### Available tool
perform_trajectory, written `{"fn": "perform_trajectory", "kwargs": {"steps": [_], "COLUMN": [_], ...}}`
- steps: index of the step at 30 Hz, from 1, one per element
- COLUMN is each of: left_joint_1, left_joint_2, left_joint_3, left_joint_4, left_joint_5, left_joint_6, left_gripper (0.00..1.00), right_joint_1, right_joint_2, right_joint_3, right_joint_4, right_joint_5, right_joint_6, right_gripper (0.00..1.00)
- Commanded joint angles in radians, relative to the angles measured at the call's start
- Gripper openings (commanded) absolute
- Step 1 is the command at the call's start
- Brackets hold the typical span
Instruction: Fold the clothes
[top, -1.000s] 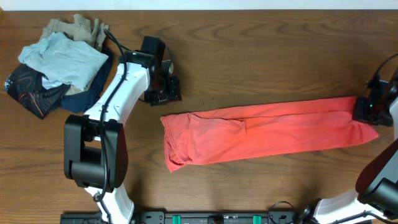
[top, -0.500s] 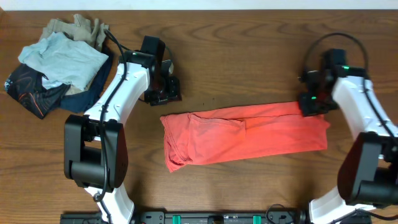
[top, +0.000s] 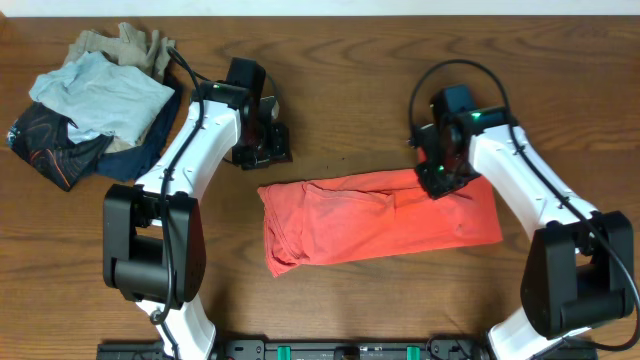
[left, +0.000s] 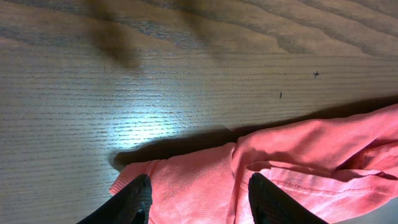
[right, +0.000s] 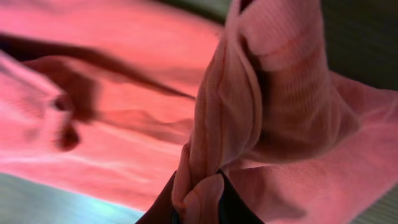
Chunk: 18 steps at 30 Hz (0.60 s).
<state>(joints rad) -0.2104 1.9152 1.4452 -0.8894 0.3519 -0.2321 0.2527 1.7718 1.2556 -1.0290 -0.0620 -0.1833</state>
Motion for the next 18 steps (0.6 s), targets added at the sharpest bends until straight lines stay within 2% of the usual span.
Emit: {"fn": "perform_trajectory", "kwargs": {"steps": [1,3,5,11,13,18], "left_joint_1": [0.004,0.004,0.004,0.004,0.004,0.004], "left_joint_2": [-0.025,-0.025,-0.025,-0.025,-0.025,-0.025], "left_joint_3": [-0.006,-0.006,-0.006,-0.006,-0.006,-0.006], "left_joint_4": [-0.004,-0.005,-0.005,-0.007,-0.007,-0.05], "left_joint_5": [-0.01,-0.01,-0.01,-0.01,-0.01,-0.01], "left_joint_6": [-0.002,-0.002,-0.002,-0.002,-0.002,-0.002], "left_gripper": [0.52,0.52,0.52,0.53,0.53,0.53], "right_joint_1": [0.043,0.065,0.081,0.131,0.143,0.146], "right_joint_2": [-0.003,-0.003,-0.003,-0.003,-0.003,-0.003], "right_joint_3": [0.003,0.003,0.003,0.003,0.003,0.003], "right_joint_4": [-0.014,-0.028,-0.031,0.007,0.034,0.07], "right_joint_5": [-0.064,-0.102,-0.118,-0.134,-0.146,-0.136], "right_joint_6": [0.022,0.022,0.023,0.022,0.023,0.024], "right_gripper": [0.08,0.08,0.12,0.5,0.54,0.54]}}
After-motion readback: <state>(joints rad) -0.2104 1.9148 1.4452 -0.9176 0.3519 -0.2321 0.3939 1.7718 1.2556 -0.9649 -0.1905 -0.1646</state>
